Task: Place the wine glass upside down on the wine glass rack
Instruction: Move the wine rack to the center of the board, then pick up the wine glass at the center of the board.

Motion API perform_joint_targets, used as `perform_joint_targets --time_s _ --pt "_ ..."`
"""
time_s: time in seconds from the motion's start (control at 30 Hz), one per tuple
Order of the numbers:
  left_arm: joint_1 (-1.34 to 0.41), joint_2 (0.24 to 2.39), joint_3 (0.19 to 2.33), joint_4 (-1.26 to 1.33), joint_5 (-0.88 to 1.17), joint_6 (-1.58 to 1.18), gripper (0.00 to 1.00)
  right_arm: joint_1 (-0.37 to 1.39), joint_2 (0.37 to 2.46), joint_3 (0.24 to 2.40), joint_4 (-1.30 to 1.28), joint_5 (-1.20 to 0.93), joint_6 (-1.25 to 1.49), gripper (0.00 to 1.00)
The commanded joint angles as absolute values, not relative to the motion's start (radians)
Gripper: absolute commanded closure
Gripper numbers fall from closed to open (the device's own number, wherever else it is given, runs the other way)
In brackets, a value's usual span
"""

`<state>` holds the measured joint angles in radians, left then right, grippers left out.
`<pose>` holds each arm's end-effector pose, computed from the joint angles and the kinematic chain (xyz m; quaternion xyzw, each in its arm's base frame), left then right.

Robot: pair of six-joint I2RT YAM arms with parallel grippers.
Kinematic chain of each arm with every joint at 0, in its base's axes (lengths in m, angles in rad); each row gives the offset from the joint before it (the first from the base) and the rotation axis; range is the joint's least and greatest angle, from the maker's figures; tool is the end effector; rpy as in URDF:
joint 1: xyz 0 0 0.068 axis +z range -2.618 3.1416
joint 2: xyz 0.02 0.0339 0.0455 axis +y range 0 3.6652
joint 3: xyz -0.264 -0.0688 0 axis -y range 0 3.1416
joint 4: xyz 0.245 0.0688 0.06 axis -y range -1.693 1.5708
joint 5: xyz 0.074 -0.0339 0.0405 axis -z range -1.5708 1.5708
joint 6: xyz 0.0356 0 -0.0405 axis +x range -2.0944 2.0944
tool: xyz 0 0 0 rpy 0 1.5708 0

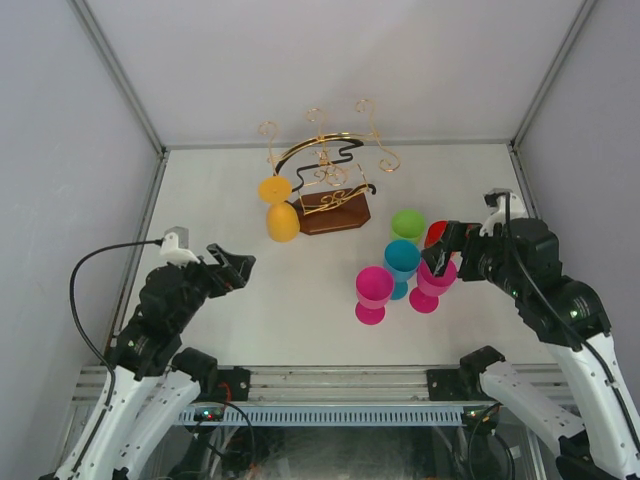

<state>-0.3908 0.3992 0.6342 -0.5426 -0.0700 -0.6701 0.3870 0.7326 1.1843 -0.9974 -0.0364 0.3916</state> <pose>0.0984 -0.0379 0.2984 -0.1327 0.7959 -0.2742 0.5233 0.1029 0.0433 0.3941 -0.0069 0.8714 0.2008 0.4476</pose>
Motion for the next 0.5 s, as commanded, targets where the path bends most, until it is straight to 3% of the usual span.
perform_joint_targets --time_s 0.0,0.27,0.47 --pt "-0.393 0.392 0.64 -0.508 -0.042 -0.57 0.0 0.506 0.713 1.187 -1.038 0.1 0.486 0.0" --pt "-0.392 0.313 0.597 -0.437 -0.016 -0.531 0.0 1.086 0.769 1.186 -1.146 0.527 0.811 0.0" --pt "-0.392 0.268 0.586 -0.44 -0.035 -0.511 0.0 1.33 0.917 1.186 -1.142 0.642 0.988 0.0"
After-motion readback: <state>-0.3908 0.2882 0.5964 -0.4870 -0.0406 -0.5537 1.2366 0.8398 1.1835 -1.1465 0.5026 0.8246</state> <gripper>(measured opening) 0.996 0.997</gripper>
